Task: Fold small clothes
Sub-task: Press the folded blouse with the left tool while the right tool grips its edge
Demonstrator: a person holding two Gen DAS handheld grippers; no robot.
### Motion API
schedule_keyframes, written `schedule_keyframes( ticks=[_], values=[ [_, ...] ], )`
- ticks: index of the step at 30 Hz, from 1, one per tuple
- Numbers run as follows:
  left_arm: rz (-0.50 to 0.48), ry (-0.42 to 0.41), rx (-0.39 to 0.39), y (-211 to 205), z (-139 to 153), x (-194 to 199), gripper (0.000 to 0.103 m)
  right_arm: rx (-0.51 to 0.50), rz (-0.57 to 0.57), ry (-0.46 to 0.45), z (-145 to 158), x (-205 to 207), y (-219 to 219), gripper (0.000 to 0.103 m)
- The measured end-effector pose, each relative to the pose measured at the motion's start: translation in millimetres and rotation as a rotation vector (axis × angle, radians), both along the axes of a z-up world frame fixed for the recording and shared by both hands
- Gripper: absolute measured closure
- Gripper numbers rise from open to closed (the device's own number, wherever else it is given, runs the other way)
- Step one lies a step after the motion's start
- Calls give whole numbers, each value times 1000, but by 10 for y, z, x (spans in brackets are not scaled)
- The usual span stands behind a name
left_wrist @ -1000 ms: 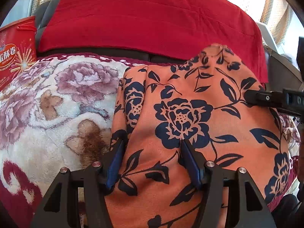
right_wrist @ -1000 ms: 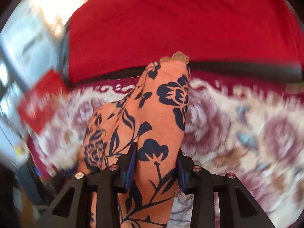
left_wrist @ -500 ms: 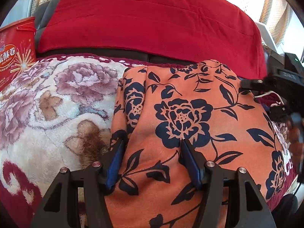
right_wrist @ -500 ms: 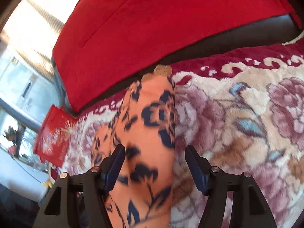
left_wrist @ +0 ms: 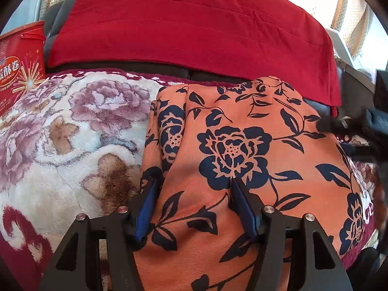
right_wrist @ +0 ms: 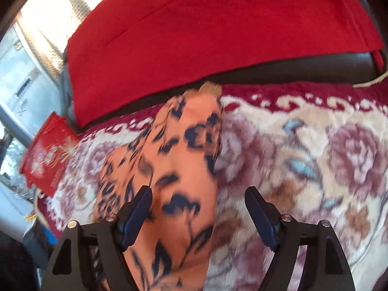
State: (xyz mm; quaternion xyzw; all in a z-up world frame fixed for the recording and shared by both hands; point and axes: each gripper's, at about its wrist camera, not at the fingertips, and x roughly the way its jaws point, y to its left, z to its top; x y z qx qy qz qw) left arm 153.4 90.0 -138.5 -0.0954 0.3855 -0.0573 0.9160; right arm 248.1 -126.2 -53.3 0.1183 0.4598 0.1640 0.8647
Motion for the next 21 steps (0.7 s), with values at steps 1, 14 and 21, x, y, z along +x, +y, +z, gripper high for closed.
schedule_keyframes(
  ticks=[1, 14, 21],
  values=[
    [1, 0, 0, 2, 1, -1, 39, -11, 37, 16, -36, -44, 41, 42],
    [34, -49, -55, 91, 42, -145, 39, -57, 110, 61, -176, -599, 281, 22],
    [65, 79, -176, 333, -86, -189, 38, -119, 167, 14, -235, -869, 294, 39]
  ],
)
